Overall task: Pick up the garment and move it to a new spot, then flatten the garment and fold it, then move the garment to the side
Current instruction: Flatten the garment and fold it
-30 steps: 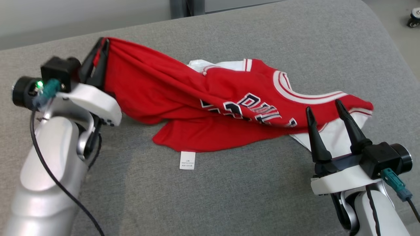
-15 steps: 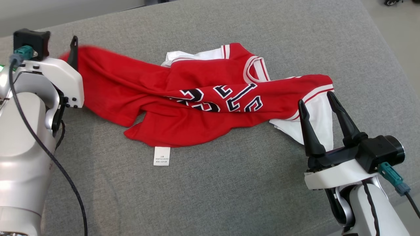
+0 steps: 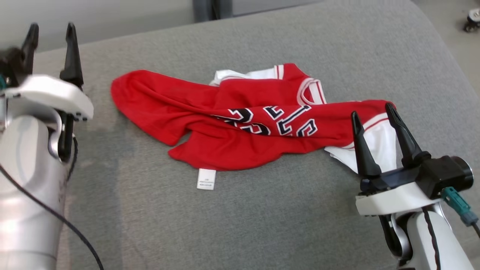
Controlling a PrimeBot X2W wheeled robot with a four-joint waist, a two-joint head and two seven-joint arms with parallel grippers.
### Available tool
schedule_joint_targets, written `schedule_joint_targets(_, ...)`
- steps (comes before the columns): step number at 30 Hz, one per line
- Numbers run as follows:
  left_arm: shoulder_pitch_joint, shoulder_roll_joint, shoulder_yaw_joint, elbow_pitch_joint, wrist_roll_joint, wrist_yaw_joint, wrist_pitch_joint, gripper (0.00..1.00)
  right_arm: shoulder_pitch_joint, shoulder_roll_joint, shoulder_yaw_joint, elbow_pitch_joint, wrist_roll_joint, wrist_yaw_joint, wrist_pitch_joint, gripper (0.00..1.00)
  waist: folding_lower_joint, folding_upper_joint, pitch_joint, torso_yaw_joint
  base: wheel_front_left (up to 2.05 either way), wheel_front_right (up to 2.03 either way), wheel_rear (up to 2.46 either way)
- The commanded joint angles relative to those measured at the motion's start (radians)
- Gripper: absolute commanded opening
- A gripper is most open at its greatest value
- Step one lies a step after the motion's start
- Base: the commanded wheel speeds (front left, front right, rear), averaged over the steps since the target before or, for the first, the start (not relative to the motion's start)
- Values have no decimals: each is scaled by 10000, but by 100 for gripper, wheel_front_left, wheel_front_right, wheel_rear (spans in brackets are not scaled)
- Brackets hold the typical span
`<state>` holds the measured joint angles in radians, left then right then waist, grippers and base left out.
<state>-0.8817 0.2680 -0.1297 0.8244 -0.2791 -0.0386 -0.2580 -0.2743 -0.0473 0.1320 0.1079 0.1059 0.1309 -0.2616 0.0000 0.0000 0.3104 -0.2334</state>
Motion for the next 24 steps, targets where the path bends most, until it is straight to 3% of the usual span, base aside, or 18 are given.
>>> schedule_joint_targets(1,1088,-188,505,-1125,-256,113,-76,100,240,-54,-79,-44,-267,-1,-55,100,0,0,-745,640,0,0,0)
schedule_joint_targets(7,3647,-808,1013,-3389,-32,307,-76,100,527,-66,-184,-52,-589,-3,-54,100,0,0,-1601,1273,0,0,0)
schedule_joint_targets(13,5867,-1629,879,-4972,327,486,-65,100,908,-68,-389,-186,-595,-3,-54,100,0,0,-2129,1737,0,0,0)
schedule_joint_targets(19,7364,-2031,630,-5501,471,834,-66,100,1237,-65,-228,-7,-875,-3,-54,100,0,0,-2459,1962,0,0,0)
schedule_joint_targets(24,7688,-2073,532,-5420,646,782,-66,100,1277,-65,-159,178,-953,-3,-54,100,0,0,-2479,1997,0,0,0)
